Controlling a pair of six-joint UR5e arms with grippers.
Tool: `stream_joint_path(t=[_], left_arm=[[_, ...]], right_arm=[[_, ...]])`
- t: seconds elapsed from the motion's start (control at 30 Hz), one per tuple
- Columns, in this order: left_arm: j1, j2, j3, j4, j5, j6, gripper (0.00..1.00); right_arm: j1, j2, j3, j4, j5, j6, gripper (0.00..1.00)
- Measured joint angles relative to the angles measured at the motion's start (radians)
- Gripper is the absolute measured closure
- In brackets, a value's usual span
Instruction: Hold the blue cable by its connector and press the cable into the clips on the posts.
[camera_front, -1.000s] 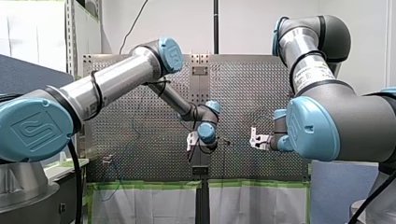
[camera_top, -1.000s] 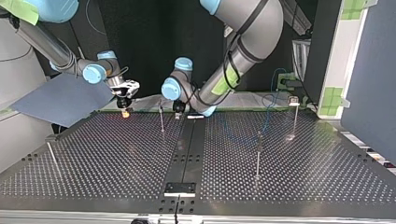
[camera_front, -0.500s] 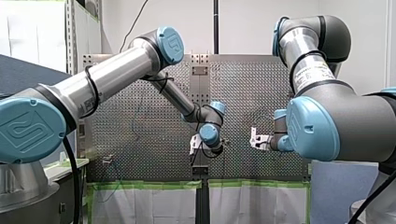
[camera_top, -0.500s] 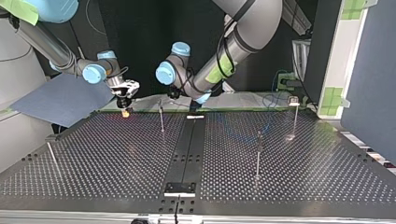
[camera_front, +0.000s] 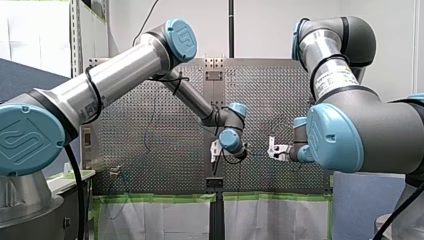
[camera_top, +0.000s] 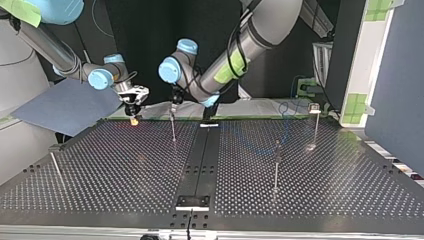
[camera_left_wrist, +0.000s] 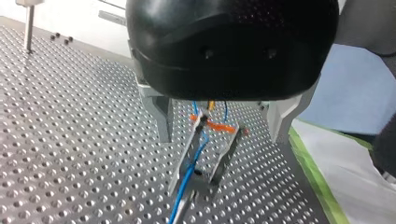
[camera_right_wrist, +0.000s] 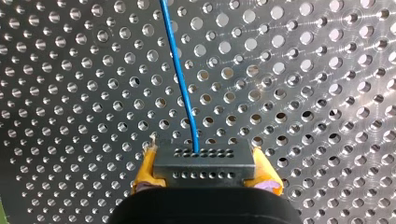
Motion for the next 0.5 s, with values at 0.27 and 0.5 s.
stream_joint_path(t=[0.27,0.5], left_arm=[[-0.015,0.000,0.000,0.002,-0.010,-0.011,0.00],[-0.016,0.000,0.000,0.001,-0.011,-0.024,0.00]], right_arm=[[0.000,0.000,0.000,-0.001,0.000,0.000,1.00],[-0.001,0.000,0.000,0.000,0.000,0.000,1.00]])
